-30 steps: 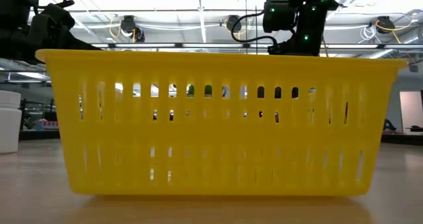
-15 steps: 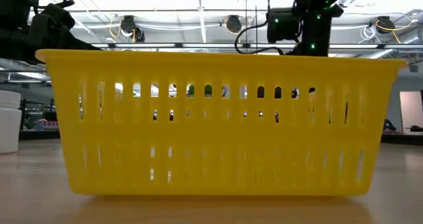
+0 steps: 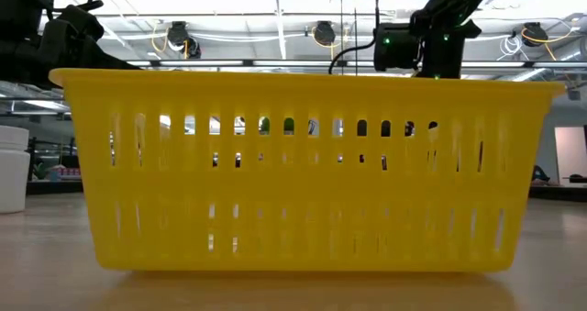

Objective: Pick and place pill bottles into a basket
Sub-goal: Put the white pill bottle into the yellow basket

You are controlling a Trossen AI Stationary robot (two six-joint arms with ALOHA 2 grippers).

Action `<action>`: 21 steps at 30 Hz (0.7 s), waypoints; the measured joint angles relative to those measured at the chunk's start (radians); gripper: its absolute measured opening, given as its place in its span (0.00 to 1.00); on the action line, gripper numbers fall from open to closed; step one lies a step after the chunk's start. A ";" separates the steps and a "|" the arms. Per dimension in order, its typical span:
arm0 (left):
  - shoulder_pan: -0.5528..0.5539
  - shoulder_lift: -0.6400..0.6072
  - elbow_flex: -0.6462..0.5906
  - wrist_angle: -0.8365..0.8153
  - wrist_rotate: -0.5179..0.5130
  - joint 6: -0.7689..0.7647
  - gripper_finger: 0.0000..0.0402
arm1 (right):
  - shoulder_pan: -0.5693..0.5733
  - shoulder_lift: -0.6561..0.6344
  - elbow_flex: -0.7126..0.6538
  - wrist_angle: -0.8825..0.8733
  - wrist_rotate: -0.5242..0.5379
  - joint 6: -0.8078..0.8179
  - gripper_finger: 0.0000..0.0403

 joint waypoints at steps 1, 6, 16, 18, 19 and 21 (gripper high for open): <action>0.000 0.000 0.000 0.000 0.000 0.000 0.63 | -0.002 0.000 -0.002 0.003 0.000 0.000 0.80; 0.000 0.000 0.000 0.000 0.000 0.000 0.63 | -0.022 0.000 -0.007 0.002 -0.001 -0.002 0.80; 0.000 0.000 0.000 0.000 0.000 0.001 0.63 | -0.057 0.000 -0.007 0.017 0.001 -0.029 0.54; 0.000 0.000 0.000 0.000 0.000 0.001 0.63 | -0.060 0.000 -0.007 0.037 0.001 -0.043 0.43; 0.000 0.000 0.000 0.000 0.000 0.002 0.63 | -0.060 0.000 -0.007 0.048 0.002 -0.053 0.37; 0.000 0.000 0.000 0.000 0.000 0.002 0.63 | -0.060 0.000 -0.007 0.066 0.001 -0.076 0.35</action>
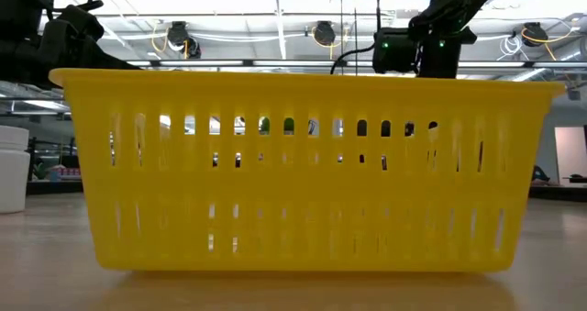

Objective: Pick and place pill bottles into a basket
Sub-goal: Put the white pill bottle into the yellow basket

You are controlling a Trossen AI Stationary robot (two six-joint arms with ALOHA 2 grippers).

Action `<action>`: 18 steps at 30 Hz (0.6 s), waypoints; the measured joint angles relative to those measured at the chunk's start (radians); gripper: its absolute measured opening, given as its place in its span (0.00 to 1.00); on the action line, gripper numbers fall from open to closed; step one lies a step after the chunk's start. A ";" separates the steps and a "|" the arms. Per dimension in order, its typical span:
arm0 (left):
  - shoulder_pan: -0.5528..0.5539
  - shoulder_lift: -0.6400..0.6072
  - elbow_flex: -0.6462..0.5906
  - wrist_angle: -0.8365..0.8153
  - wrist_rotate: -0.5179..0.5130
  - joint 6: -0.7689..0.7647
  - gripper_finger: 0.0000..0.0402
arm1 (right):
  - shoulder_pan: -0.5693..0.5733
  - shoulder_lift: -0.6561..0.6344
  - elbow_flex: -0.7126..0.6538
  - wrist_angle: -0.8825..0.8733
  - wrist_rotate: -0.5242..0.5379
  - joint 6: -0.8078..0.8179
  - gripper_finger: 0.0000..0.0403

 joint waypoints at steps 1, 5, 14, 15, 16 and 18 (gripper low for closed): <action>0.000 0.000 0.000 0.000 0.000 0.000 0.63 | 0.000 0.000 0.000 0.009 0.000 -0.012 0.35; 0.000 0.000 0.000 0.000 0.000 0.000 0.63 | 0.010 0.000 0.000 0.062 0.001 -0.047 0.35; 0.000 0.000 0.000 0.000 -0.001 0.010 0.63 | 0.146 -0.121 0.000 0.300 -0.062 -0.028 0.35; 0.000 0.000 0.000 0.000 -0.002 0.011 0.63 | 0.172 -0.141 0.000 0.331 -0.080 -0.023 0.35; 0.000 0.002 0.000 0.000 -0.002 0.011 0.63 | 0.199 -0.159 0.000 0.368 -0.099 -0.022 0.35; 0.000 0.004 0.000 0.000 -0.003 0.015 0.63 | 0.254 -0.197 0.000 0.437 -0.130 -0.015 0.35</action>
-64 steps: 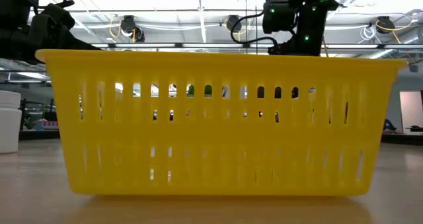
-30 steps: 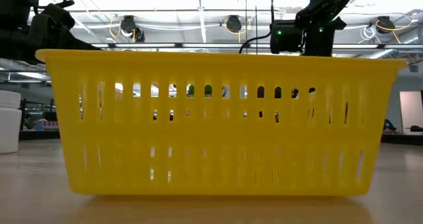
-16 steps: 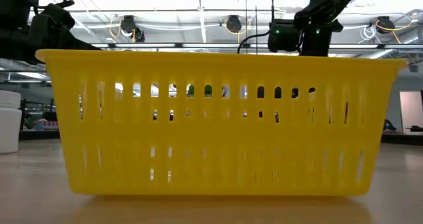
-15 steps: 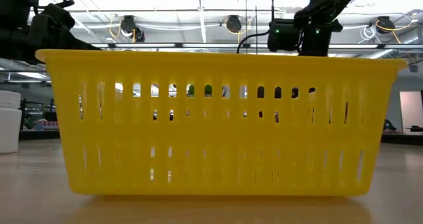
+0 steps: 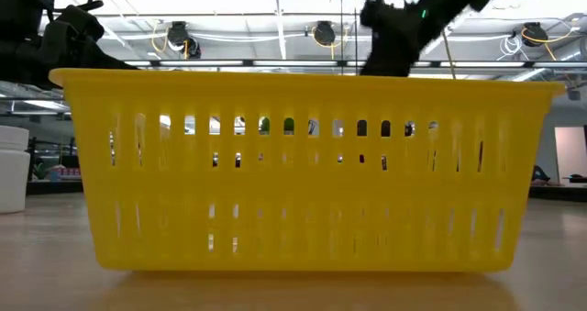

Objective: Pick and place pill bottles into a basket
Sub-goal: Put the white pill bottle into the yellow basket

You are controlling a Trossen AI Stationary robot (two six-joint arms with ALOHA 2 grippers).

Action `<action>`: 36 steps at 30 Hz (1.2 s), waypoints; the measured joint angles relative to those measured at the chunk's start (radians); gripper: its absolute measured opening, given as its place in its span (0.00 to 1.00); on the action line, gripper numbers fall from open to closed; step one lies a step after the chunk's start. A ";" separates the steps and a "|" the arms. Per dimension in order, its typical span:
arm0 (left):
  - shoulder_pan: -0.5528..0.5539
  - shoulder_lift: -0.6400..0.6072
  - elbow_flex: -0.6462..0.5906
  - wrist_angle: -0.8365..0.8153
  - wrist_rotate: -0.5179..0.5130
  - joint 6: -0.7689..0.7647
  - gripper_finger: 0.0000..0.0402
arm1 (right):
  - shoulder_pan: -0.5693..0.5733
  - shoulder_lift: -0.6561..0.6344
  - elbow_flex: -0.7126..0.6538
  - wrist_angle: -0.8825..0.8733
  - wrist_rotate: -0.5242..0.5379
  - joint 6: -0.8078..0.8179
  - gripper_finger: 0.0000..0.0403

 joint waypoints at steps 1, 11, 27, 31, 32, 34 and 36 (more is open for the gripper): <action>0.000 0.002 0.000 0.000 -0.002 0.003 0.63 | 0.030 -0.014 0.000 0.027 -0.006 0.003 0.35; 0.000 0.019 -0.001 0.017 -0.013 0.001 0.63 | 0.259 -0.001 0.067 0.115 0.031 0.017 0.35; 0.000 0.028 -0.002 0.032 -0.018 -0.009 0.63 | 0.446 0.293 0.432 -0.153 0.058 0.030 0.35; 0.000 0.028 -0.002 0.034 -0.018 -0.010 0.63 | 0.494 0.338 0.490 -0.191 0.112 0.068 0.35; 0.000 0.028 -0.002 0.034 -0.018 -0.012 0.63 | 0.507 0.351 0.504 -0.194 0.115 0.077 0.35; 0.000 0.028 -0.002 0.033 -0.018 -0.020 0.63 | 0.535 0.376 0.529 -0.194 0.136 0.090 0.35; 0.000 0.028 -0.002 0.032 -0.018 -0.026 0.63 | 0.563 0.403 0.554 -0.203 0.139 0.097 0.35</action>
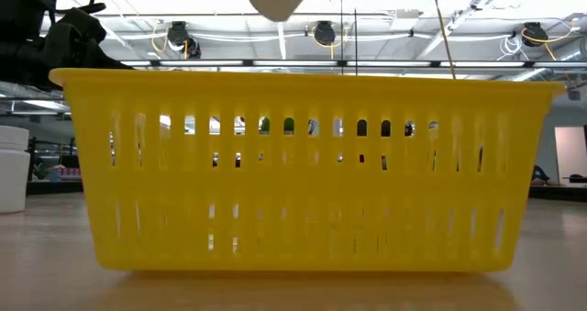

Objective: Pick and place pill bottles into a basket
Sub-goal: Put the white pill bottle into the yellow basket

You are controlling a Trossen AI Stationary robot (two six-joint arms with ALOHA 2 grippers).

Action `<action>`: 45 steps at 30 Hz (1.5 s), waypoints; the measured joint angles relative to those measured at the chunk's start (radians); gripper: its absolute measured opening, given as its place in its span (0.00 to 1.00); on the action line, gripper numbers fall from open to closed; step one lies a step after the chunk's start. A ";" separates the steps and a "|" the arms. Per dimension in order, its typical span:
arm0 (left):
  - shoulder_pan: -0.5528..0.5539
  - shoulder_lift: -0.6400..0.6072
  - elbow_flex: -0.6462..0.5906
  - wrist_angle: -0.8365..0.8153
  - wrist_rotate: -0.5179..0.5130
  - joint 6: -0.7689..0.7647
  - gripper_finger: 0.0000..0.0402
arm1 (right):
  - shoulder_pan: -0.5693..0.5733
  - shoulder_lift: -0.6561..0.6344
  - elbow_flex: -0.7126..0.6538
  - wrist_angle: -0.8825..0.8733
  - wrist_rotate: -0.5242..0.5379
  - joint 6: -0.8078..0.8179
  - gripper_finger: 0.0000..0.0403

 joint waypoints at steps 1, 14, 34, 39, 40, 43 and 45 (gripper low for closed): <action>0.000 0.000 0.000 -0.002 0.001 -0.010 0.63 | 0.014 0.012 0.012 -0.001 0.003 0.009 0.35; 0.000 0.005 0.002 -0.019 0.004 -0.043 0.63 | 0.102 0.147 0.038 -0.123 0.067 0.218 0.35; 0.000 0.005 0.002 -0.020 0.003 -0.006 0.63 | 0.152 0.150 -0.021 -0.170 0.041 0.369 0.35; 0.000 0.005 0.002 -0.020 0.003 -0.006 0.63 | 0.125 0.151 -0.071 -0.119 0.004 0.357 0.35; 0.000 0.005 0.002 -0.020 0.003 -0.006 0.63 | 0.119 0.150 -0.083 -0.112 -0.010 0.354 0.35; 0.000 0.005 0.002 -0.020 0.003 -0.006 0.63 | 0.105 0.151 -0.115 -0.097 -0.032 0.350 0.35; 0.000 0.005 0.002 -0.020 0.003 -0.006 0.63 | 0.096 0.151 -0.128 -0.089 -0.037 0.348 0.35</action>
